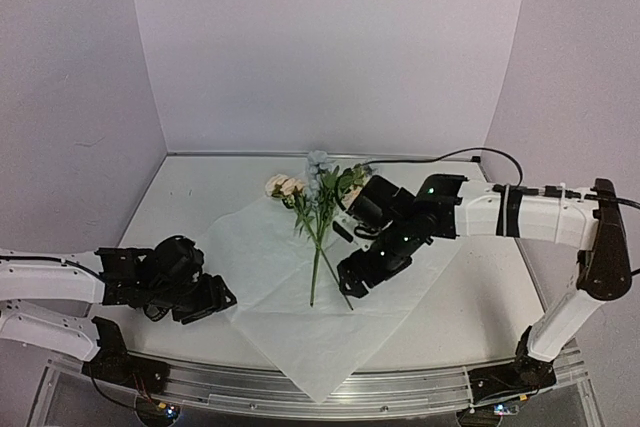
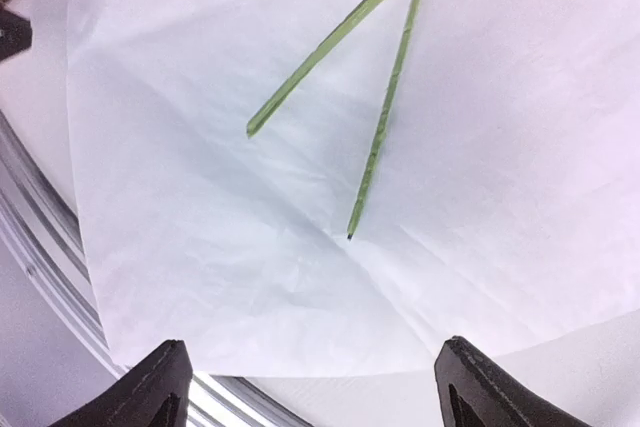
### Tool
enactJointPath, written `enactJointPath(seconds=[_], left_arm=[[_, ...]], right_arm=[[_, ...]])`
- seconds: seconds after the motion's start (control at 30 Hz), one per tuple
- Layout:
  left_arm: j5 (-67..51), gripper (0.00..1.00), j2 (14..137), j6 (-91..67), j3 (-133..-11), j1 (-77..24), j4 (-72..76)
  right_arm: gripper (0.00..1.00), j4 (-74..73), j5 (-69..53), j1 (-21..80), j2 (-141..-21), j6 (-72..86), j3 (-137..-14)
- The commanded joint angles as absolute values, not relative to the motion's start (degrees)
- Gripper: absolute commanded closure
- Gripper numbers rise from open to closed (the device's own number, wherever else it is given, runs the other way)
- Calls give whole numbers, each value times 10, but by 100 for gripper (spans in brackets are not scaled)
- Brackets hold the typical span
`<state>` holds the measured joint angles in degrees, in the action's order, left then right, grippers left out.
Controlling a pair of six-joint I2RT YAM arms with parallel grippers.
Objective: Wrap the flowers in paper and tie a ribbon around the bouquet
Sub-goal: Pick up the bottom corner of the flattened wrapping paper from the center of the board.
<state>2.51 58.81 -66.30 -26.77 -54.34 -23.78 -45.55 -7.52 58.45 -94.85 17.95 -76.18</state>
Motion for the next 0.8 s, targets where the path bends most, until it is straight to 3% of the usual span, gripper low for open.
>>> enactJointPath(seconds=[0.0,0.2,0.5,0.77], left_arm=[[19,30,585,-767,-245,-608,-224],[-14,30,630,-800,-247,-650,-145],[-45,40,674,-892,-232,-664,-53],[-54,41,702,-967,-224,-671,-38]], right_arm=[[13,-398,-28,632,-895,67,-684],[11,-358,-12,676,-844,27,-610],[8,-233,20,760,-793,-107,-489],[7,-221,49,818,-781,-190,-468]])
